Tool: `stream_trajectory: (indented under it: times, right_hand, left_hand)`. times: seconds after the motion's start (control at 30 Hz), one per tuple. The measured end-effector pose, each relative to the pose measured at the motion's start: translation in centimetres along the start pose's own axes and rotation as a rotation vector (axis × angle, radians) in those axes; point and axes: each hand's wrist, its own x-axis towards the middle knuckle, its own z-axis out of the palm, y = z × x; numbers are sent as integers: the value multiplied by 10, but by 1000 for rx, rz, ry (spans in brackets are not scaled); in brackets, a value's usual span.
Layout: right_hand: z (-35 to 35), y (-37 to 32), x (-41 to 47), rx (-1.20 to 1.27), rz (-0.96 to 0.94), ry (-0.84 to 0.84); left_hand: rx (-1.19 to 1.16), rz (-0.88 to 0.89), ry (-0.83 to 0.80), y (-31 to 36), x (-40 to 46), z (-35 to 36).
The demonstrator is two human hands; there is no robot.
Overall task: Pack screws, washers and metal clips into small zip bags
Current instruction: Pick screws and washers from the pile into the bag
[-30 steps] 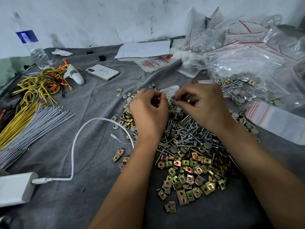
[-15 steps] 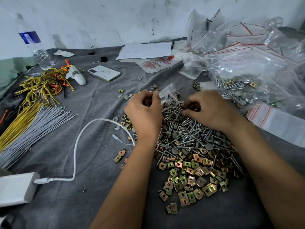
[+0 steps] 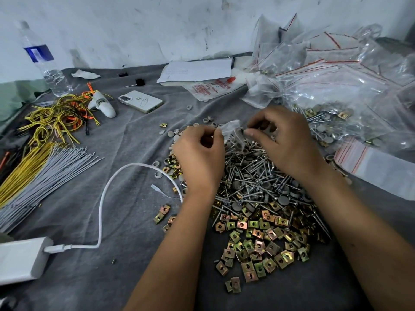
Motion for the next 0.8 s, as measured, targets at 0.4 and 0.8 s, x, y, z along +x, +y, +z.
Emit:
stream_trajectory:
  times: [0.4, 0.8]
  right_hand:
    - [2, -2, -3, -4, -45, 55]
    - [8, 12, -2, -142, 165, -312]
  left_hand:
    - [-39, -53, 19, 0, 2, 0]
    - [-171, -247, 97, 0, 6, -1]
